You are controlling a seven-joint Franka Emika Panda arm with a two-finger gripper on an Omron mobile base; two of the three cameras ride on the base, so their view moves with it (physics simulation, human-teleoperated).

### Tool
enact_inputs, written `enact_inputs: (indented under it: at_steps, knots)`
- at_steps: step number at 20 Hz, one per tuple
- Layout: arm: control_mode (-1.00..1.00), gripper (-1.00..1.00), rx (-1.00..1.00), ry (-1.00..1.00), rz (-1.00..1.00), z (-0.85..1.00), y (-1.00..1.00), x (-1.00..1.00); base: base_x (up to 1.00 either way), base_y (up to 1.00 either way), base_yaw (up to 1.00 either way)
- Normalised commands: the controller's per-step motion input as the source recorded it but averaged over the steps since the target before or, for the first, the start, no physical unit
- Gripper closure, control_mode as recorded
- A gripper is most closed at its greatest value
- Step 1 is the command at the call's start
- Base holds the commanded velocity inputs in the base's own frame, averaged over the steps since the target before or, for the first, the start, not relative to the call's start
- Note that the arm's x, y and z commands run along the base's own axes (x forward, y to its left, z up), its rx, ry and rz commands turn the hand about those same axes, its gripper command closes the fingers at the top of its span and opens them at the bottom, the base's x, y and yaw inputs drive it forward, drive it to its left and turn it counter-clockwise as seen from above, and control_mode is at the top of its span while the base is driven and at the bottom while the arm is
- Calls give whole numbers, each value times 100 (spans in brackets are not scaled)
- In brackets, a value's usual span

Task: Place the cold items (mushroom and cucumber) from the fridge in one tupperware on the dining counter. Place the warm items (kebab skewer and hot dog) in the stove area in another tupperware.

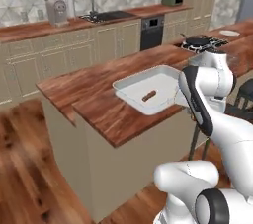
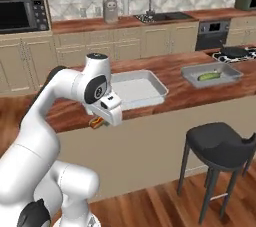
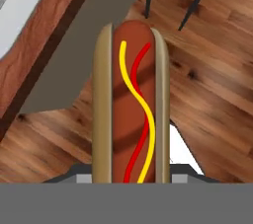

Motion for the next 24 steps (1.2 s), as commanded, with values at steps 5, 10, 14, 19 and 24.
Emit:
enact_inputs:
  at_steps: [5,10,14,19,24]
  knots:
    - [100,100,0,0,0,0,0,0,0,-50,88]
    - [100,100,0,0,0,0,0,0,-1,-67,79]
    - [100,100,0,0,0,0,0,0,-56,-60,42]
    - [100,100,0,0,0,0,0,0,-24,-51,7]
    - [100,100,0,0,0,0,0,0,33,-32,-12]
